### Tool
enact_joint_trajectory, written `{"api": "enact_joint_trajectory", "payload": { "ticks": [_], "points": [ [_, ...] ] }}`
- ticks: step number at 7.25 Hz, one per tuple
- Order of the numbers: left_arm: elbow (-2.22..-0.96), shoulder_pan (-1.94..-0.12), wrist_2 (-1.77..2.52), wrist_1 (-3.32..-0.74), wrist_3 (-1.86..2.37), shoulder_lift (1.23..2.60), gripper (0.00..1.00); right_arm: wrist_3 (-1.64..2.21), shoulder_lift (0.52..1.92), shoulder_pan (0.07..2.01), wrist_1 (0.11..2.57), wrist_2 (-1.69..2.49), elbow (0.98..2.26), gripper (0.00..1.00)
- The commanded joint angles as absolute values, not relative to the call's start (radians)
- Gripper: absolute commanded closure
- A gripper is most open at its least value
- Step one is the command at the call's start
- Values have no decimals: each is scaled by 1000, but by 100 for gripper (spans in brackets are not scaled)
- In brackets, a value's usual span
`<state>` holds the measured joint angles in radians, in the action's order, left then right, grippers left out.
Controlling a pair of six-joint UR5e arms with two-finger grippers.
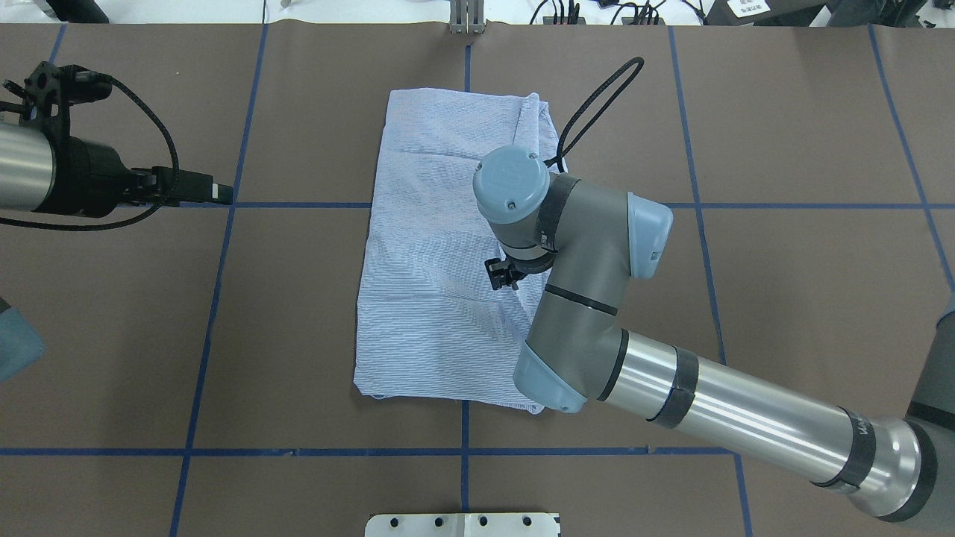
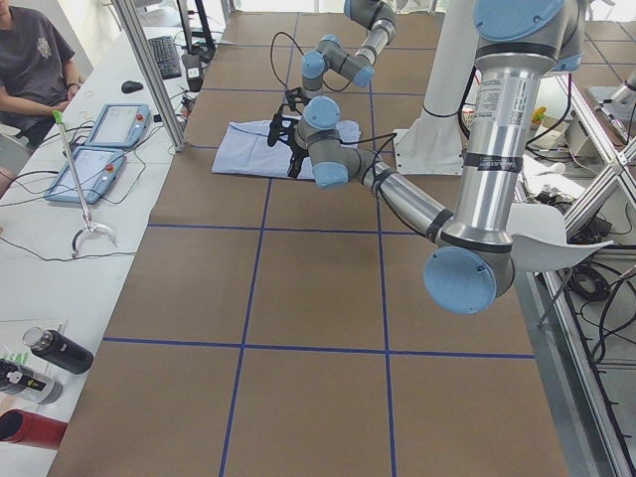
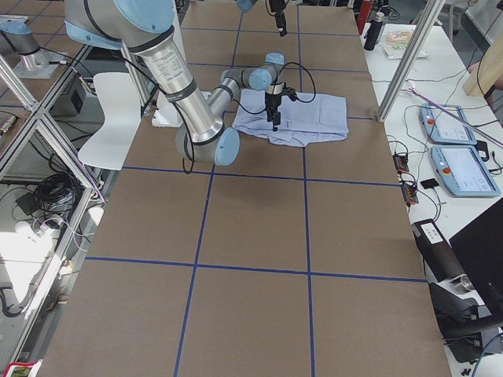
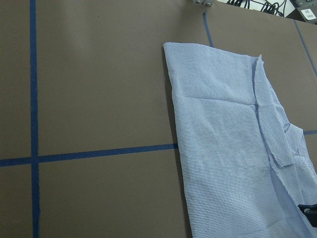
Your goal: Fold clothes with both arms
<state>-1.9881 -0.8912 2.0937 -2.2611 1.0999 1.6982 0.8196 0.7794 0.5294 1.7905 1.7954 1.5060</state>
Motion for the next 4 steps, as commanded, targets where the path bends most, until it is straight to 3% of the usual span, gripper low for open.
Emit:
{"api": "enact_joint_trajectory", "payload": {
  "ticks": [1, 2, 4],
  "points": [
    [-1988, -891, 2094, -2261, 1100, 1698, 1, 819, 718, 545, 1790, 1798, 1459, 0],
    [-1990, -891, 2094, -2261, 1100, 1698, 1, 821, 671, 542, 1790, 1798, 1392, 0],
    [-1988, -891, 2094, -2261, 1100, 1698, 1, 804, 707, 534, 1789, 1796, 1384, 0]
  ]
}}
